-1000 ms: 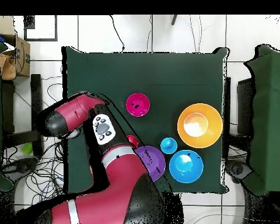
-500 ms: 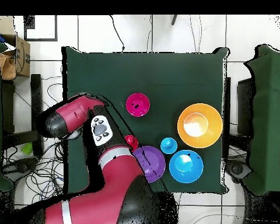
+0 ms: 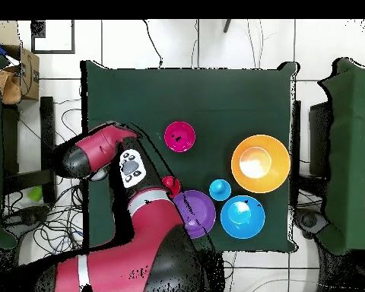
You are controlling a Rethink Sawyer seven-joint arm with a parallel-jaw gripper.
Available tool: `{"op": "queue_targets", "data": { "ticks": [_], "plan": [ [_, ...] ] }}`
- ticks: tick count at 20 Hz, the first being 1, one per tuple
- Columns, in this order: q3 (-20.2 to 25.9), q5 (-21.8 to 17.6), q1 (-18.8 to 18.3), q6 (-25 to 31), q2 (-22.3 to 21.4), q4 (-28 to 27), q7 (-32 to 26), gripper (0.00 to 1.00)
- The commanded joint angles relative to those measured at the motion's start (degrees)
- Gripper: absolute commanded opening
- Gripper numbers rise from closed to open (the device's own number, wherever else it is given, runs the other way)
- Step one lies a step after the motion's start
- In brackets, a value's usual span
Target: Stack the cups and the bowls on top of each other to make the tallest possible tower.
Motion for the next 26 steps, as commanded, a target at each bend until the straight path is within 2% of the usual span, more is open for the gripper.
{"op": "queue_targets", "data": {
  "ticks": [1,26],
  "plan": [
    [-2.04,1.34,1.45,-3.02,1.99,-3.77,8.97,1.0],
    [-2.78,4.43,3.04,-4.01,1.21,-2.57,8.38,1.0]
  ]
}}
